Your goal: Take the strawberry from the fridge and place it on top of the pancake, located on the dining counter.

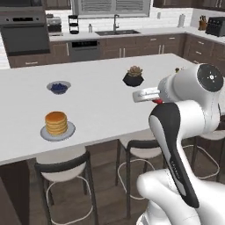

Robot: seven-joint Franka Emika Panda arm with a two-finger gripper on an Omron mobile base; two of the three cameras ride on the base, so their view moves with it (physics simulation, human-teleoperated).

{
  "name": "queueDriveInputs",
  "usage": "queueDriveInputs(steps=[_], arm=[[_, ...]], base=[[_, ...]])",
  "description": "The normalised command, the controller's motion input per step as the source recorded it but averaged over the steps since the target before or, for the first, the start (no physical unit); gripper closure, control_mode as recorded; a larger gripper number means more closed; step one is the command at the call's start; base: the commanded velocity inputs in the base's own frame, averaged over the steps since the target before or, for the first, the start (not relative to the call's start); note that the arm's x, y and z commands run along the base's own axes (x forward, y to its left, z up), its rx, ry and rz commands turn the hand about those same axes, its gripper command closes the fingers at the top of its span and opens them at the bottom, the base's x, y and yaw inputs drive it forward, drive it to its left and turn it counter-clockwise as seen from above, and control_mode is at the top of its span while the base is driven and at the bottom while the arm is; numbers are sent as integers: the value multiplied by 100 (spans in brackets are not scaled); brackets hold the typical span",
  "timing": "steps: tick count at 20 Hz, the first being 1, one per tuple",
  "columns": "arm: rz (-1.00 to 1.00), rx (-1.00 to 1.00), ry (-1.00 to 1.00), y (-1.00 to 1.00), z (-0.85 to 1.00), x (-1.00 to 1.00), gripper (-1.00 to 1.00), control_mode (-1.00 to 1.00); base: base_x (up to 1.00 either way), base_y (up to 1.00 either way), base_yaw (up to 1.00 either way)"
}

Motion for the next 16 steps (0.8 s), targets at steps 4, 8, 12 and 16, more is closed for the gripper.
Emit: queueDriveInputs(steps=[4, 8, 12, 16], arm=[[0, 0, 0, 0, 0, 0, 100, 100], [0, 0, 0, 0, 0, 0, 100, 100], [0, 0, 0, 0, 0, 0, 100, 100], [0, 0, 0, 0, 0, 0, 100, 100]], base=[[21, 100, 26], [52, 92, 25], [79, 17, 12], [89, -3, 5]])
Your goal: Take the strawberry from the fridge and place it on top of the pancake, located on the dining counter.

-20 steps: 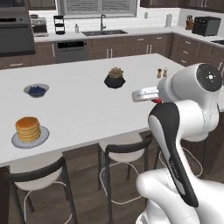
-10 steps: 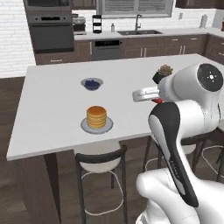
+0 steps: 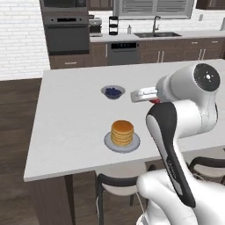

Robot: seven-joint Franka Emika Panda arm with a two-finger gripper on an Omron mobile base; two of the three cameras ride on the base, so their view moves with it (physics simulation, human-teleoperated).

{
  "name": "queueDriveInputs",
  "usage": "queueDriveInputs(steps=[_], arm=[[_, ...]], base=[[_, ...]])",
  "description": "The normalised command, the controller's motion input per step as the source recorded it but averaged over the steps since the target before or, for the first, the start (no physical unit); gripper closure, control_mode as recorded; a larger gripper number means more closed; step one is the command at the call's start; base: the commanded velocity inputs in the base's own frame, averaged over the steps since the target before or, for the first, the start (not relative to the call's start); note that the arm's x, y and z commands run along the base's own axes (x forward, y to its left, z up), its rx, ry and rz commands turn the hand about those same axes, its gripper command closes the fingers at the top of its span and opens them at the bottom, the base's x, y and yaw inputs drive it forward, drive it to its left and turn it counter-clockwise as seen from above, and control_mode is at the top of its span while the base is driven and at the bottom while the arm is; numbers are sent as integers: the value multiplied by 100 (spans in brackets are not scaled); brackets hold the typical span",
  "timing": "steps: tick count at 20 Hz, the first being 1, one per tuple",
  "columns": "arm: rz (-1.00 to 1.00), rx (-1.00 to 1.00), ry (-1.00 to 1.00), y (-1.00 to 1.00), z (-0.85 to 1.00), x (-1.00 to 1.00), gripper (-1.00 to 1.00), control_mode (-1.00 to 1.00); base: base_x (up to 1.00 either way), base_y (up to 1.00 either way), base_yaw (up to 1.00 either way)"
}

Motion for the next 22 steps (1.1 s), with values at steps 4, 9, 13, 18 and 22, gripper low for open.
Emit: queueDriveInputs(steps=[4, 9, 13, 18, 22], arm=[[4, 9, 3, -14, -1, 100, 100, -100], [12, 5, 36, 0, -58, 93, 100, -100], [15, 0, 39, 0, -87, 74, 100, -100], [8, -4, 21, 2, -87, 44, 100, -100], [0, -20, 20, 4, -83, 19, 100, -100]], base=[[0, 0, 0], [0, 0, 0], [0, 0, 0], [0, 0, 0], [0, 0, 0]])
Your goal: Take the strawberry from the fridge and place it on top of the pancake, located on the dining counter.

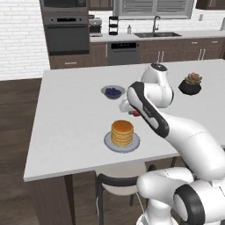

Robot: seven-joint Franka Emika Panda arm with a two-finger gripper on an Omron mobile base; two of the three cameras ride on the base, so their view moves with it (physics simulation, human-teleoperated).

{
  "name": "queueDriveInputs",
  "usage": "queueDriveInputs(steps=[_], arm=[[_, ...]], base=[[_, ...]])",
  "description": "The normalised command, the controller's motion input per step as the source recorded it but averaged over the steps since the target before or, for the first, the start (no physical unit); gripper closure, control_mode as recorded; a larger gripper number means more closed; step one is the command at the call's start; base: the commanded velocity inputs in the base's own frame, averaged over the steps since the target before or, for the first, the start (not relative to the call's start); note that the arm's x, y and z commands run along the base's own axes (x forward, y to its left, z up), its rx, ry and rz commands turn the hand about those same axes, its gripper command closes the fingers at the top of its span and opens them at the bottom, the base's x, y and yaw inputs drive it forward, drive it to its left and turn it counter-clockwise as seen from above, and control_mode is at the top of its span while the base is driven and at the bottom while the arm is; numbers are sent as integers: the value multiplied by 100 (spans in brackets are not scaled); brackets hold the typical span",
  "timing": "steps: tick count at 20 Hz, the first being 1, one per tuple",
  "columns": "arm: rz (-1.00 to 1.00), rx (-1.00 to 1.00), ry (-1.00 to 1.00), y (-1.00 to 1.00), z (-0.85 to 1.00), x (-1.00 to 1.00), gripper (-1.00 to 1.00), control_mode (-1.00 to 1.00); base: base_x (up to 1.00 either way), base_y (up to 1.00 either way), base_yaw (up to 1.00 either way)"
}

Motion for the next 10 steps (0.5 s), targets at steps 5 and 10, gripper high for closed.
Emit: queueDriveInputs(steps=[5, 10], arm=[[0, -16, 22, 12, -42, 29, 100, -100], [0, -4, 7, 8, -11, 7, 100, -100]], base=[[0, 0, 0], [0, 0, 0]])
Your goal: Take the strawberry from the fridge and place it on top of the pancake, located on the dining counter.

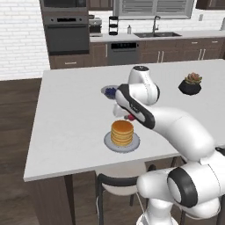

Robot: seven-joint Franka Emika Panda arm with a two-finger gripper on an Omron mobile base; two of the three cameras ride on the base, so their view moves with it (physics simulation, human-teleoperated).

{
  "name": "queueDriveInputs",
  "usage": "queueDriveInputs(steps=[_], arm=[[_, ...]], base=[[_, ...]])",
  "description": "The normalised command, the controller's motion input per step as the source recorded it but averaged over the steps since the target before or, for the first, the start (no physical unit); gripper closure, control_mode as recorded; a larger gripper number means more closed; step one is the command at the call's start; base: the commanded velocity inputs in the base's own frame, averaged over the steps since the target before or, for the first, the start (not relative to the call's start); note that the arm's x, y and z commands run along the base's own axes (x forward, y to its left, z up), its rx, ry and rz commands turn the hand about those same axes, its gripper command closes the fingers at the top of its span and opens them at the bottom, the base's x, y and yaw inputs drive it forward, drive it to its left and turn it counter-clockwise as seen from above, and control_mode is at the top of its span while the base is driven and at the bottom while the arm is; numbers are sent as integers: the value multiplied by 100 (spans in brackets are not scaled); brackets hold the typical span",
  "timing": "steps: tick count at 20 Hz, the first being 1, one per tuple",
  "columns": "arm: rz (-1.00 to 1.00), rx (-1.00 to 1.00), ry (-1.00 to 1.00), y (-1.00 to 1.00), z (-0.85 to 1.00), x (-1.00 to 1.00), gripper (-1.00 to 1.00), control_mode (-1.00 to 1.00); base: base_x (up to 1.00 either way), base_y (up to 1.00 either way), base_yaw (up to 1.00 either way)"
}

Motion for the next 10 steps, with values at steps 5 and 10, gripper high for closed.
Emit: queueDriveInputs(steps=[5, 10], arm=[[0, -5, 0, 0, -43, 19, 100, -100], [0, -3, 1, 0, -34, 30, 100, -100]], base=[[0, 0, 0], [0, 0, 0]])
